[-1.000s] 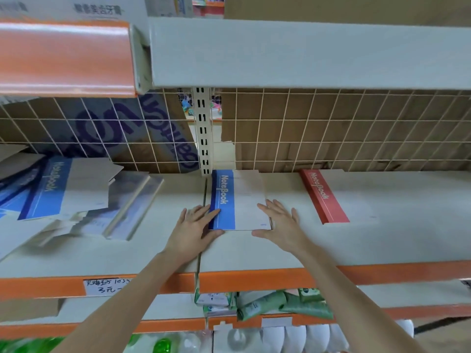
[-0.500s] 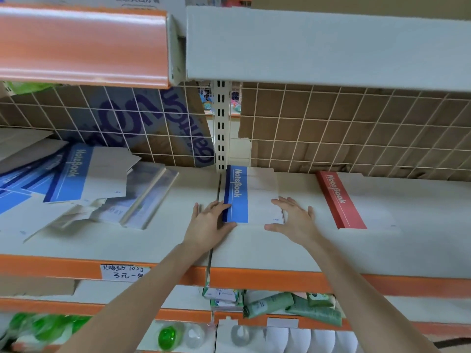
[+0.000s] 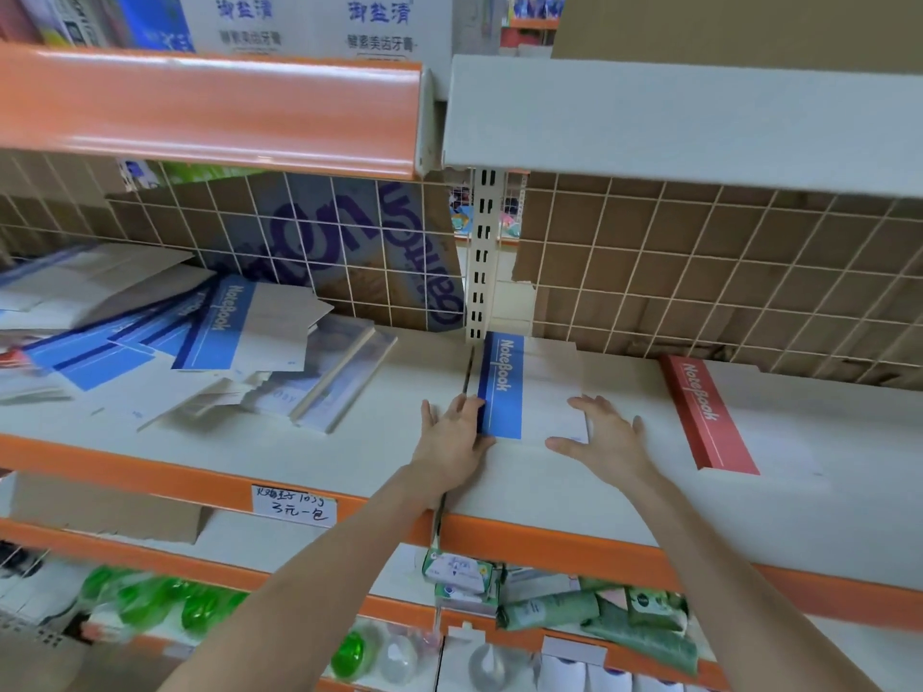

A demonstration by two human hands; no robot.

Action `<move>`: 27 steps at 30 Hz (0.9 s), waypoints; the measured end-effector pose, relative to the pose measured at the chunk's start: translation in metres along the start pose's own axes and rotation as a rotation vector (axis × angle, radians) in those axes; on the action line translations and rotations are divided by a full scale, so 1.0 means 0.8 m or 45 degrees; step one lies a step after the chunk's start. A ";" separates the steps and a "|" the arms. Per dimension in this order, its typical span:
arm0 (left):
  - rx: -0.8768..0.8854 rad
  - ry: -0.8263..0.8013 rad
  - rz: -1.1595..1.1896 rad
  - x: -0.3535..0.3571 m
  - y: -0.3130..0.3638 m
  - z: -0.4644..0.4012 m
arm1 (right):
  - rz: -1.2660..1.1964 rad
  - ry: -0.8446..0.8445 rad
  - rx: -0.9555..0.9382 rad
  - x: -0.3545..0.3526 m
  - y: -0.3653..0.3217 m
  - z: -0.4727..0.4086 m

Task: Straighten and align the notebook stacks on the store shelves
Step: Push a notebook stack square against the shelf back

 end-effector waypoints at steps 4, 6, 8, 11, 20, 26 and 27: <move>0.079 -0.113 -0.185 -0.011 -0.010 0.011 | 0.240 -0.178 -0.032 -0.008 -0.007 -0.003; 0.122 -0.120 -0.301 -0.028 -0.025 0.020 | 0.352 -0.203 -0.006 -0.012 -0.013 -0.005; 0.166 -0.067 -0.457 -0.054 -0.048 0.031 | 0.427 -0.119 0.018 -0.014 -0.025 -0.007; 0.181 0.087 -0.582 -0.109 -0.093 0.045 | 0.330 0.013 -0.067 -0.010 -0.064 -0.005; -0.268 0.091 -0.615 -0.252 -0.240 0.068 | 0.241 0.084 -0.592 0.031 -0.275 -0.015; -0.299 -0.058 -0.647 -0.262 -0.281 0.074 | 0.440 0.106 -0.645 0.081 -0.384 -0.040; -0.287 -0.057 -0.623 -0.260 -0.284 0.075 | 0.443 0.095 -0.639 0.089 -0.398 -0.045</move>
Point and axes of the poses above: each hand's wrist, its own z-axis away from the middle knuckle, its own x-axis out of the palm, y = z × x, the point moved 1 cm from there along -z, towards the middle knuckle, and after that the axes turned 8 degrees about z, right-handed, at the moved point
